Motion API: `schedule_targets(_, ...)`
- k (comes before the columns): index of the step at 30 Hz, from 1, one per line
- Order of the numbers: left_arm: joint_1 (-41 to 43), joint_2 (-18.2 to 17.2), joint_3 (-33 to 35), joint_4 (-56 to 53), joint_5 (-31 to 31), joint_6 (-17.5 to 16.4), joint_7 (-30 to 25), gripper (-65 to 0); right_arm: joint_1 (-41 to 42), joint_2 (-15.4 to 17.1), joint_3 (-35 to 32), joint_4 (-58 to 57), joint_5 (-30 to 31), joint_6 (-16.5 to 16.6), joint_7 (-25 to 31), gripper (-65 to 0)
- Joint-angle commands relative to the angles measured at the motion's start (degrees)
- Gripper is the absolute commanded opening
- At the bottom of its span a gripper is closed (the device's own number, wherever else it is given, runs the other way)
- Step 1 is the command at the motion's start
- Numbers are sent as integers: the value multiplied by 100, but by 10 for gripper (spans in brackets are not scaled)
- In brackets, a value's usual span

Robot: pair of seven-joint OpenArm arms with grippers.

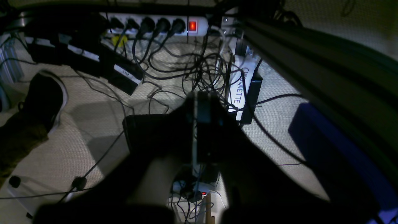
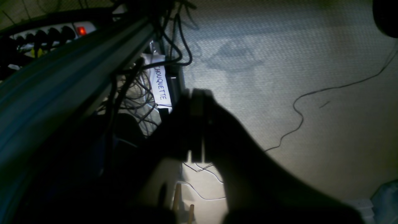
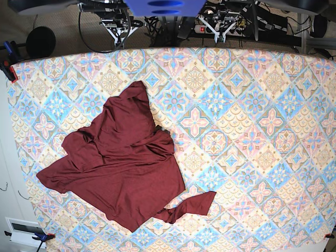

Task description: Layout the t-shirt on the table in an organized manner, then fold the t-shirt properly

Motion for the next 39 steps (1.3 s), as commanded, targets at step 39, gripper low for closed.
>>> schedule_targets(39, 1174, -712, 30, 1061, 41, 10, -40, -650, -1532, 597, 14, 1510, -21, -3, 0, -650)
